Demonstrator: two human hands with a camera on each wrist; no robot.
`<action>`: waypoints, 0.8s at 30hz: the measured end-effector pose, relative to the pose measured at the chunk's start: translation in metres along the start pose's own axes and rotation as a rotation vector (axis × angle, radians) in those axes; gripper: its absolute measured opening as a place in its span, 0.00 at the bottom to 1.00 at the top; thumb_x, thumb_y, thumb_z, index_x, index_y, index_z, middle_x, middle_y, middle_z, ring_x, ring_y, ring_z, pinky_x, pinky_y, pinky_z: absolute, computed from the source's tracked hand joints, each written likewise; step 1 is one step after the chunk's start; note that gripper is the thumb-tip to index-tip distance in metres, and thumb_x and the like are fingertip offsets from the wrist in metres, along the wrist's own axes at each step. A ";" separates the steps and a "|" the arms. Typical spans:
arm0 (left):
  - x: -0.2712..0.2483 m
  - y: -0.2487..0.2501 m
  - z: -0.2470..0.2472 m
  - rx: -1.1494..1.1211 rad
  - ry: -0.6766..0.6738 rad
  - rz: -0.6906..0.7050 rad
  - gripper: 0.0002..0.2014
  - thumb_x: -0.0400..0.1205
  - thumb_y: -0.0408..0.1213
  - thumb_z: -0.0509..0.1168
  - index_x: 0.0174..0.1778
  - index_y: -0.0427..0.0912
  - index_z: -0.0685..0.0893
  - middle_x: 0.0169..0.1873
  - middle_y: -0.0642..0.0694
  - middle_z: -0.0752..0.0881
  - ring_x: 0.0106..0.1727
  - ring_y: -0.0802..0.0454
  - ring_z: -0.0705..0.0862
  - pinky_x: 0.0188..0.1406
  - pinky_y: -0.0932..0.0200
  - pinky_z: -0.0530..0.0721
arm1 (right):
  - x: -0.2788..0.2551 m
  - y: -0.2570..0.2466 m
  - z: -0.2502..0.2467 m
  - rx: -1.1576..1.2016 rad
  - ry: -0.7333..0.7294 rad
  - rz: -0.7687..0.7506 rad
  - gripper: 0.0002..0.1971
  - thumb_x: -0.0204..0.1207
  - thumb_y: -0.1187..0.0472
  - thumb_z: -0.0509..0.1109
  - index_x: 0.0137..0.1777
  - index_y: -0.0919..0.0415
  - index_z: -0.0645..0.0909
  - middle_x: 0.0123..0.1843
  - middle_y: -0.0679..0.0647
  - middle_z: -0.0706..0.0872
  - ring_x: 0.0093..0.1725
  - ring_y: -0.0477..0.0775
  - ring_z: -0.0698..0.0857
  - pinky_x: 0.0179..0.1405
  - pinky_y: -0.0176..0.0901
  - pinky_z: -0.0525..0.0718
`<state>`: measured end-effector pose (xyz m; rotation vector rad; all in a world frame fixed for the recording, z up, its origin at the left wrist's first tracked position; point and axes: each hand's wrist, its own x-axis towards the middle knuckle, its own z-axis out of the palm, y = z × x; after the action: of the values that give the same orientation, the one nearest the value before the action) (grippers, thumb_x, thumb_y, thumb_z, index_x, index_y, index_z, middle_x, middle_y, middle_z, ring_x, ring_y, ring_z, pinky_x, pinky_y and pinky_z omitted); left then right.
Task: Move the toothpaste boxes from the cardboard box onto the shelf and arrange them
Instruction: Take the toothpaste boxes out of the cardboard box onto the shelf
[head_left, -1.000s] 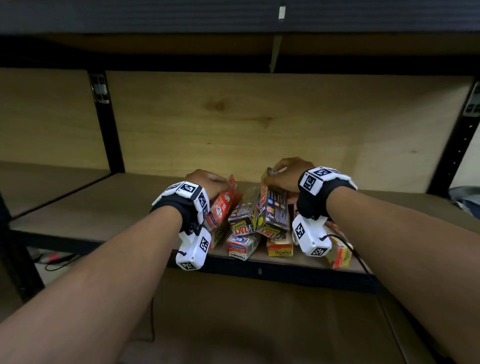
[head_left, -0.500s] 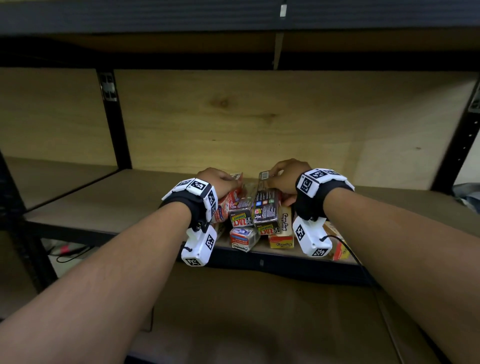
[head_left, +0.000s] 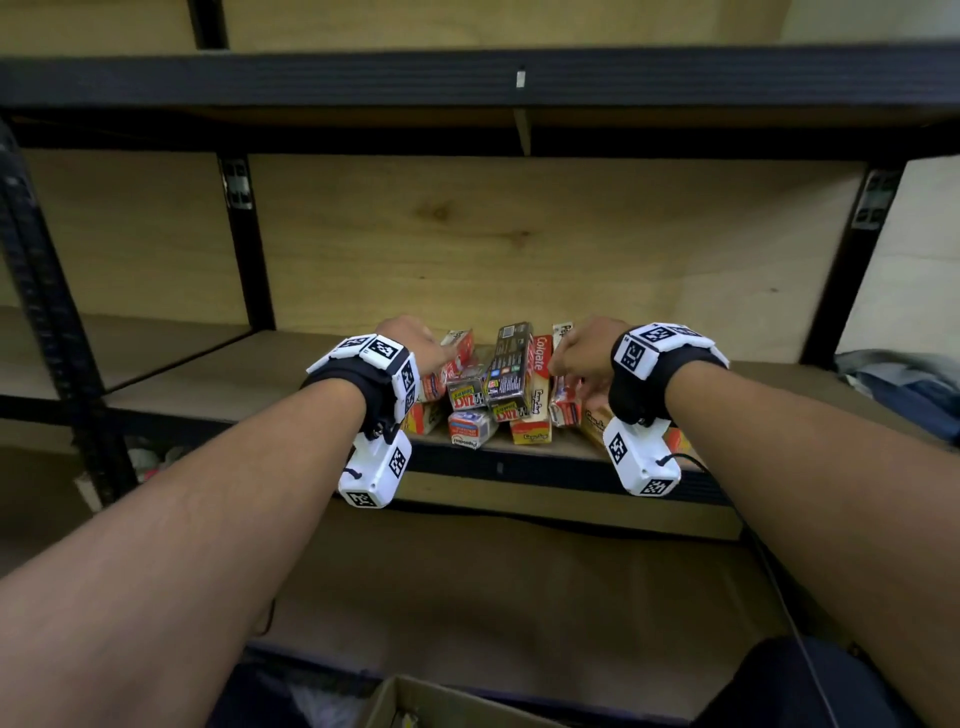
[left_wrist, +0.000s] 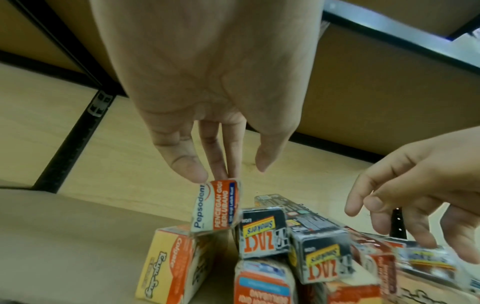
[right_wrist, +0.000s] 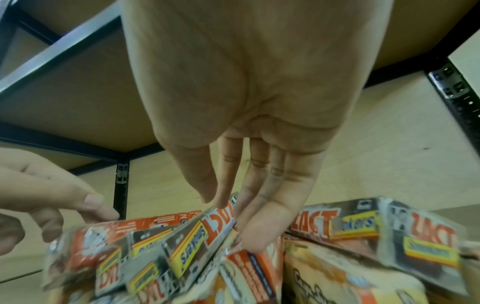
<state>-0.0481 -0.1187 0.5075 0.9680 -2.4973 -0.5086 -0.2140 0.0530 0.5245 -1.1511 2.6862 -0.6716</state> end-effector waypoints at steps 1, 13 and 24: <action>-0.008 0.001 -0.001 0.003 0.006 0.008 0.20 0.81 0.53 0.66 0.49 0.39 0.92 0.46 0.41 0.91 0.43 0.45 0.88 0.45 0.57 0.87 | -0.006 0.004 0.003 0.061 -0.007 0.009 0.16 0.76 0.59 0.73 0.60 0.68 0.86 0.50 0.61 0.92 0.35 0.55 0.87 0.29 0.43 0.88; -0.101 -0.015 0.051 -0.193 -0.154 0.032 0.09 0.80 0.48 0.70 0.43 0.47 0.89 0.45 0.46 0.90 0.36 0.50 0.85 0.38 0.55 0.88 | -0.090 0.036 0.075 0.243 -0.218 0.069 0.08 0.78 0.63 0.70 0.52 0.68 0.85 0.37 0.61 0.85 0.32 0.60 0.81 0.37 0.49 0.82; -0.145 -0.058 0.152 -0.286 -0.561 -0.177 0.08 0.83 0.39 0.64 0.46 0.45 0.89 0.42 0.47 0.87 0.38 0.45 0.78 0.30 0.59 0.77 | -0.107 0.080 0.174 0.313 -0.354 0.215 0.08 0.78 0.61 0.71 0.52 0.64 0.88 0.49 0.63 0.89 0.36 0.60 0.85 0.46 0.61 0.90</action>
<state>0.0052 -0.0293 0.3159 1.0425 -2.7022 -1.3111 -0.1394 0.1184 0.3287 -0.8017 2.2662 -0.7390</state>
